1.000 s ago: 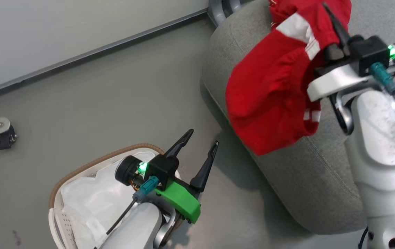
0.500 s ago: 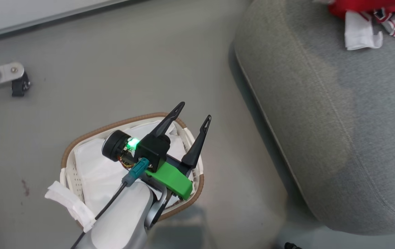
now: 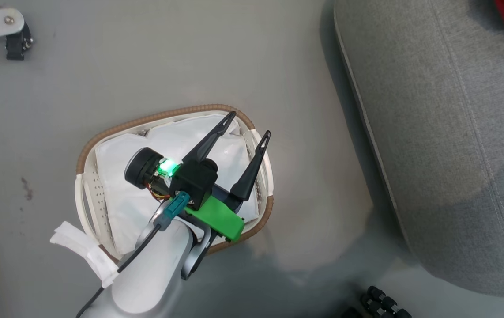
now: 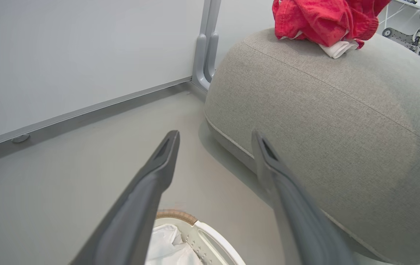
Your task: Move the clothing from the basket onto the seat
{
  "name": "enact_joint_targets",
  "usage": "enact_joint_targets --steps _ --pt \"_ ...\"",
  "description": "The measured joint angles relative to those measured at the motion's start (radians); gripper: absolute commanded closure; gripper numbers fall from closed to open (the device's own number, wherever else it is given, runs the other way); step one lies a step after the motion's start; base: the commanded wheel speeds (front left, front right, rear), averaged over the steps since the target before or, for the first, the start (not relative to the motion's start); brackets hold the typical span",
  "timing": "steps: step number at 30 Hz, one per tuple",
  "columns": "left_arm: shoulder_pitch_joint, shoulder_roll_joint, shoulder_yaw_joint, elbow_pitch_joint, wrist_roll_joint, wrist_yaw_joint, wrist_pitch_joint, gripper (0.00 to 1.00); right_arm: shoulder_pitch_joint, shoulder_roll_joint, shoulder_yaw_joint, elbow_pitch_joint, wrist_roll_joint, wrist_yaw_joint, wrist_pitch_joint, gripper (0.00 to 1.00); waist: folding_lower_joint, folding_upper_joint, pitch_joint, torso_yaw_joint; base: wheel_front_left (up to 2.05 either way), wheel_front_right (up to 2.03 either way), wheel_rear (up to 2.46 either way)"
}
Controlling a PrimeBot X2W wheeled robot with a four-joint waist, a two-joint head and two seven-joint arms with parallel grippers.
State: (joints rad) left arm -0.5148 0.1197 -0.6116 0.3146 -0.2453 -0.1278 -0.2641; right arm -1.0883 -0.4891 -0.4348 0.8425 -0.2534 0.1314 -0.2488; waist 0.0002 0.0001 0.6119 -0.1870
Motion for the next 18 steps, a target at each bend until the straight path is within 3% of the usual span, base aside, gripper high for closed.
enact_joint_targets --steps 8,9,11,12,18 --pt "0.0 0.017 -0.003 0.007 0.003 0.0 0.0 0.0 0.134 0.113 -0.096 0.047 -0.043 0.0 -0.013 0.98 0.0 0.0 0.026 -0.026 0.0 0.0 0.0" --pt "0.001 0.019 -0.003 0.01 0.003 0.0 0.0 0.0 0.15 0.124 -0.102 0.042 -0.043 0.0 -0.013 0.84 0.0 0.0 0.023 -0.031 0.0 0.0 0.0" --pt "0.004 0.02 -0.004 0.014 0.002 0.0 0.0 0.0 0.182 0.144 -0.108 0.027 -0.043 0.0 -0.013 0.4 -0.0001 0.0 0.013 -0.038 0.0 0.0 0.0" --pt "0.008 0.021 -0.005 0.016 0.002 0.0 0.0 0.0 0.196 0.153 -0.109 0.019 -0.043 0.0 -0.013 0.0 -0.0001 -0.0001 0.007 -0.04 0.0 0.0 0.0" --pt "0.04 0.019 -0.007 0.03 -0.008 0.0 0.0 0.0 0.314 0.201 -0.104 -0.058 -0.037 0.0 -0.013 0.0 -0.0001 0.0 -0.043 -0.053 0.0 0.0 0.0"
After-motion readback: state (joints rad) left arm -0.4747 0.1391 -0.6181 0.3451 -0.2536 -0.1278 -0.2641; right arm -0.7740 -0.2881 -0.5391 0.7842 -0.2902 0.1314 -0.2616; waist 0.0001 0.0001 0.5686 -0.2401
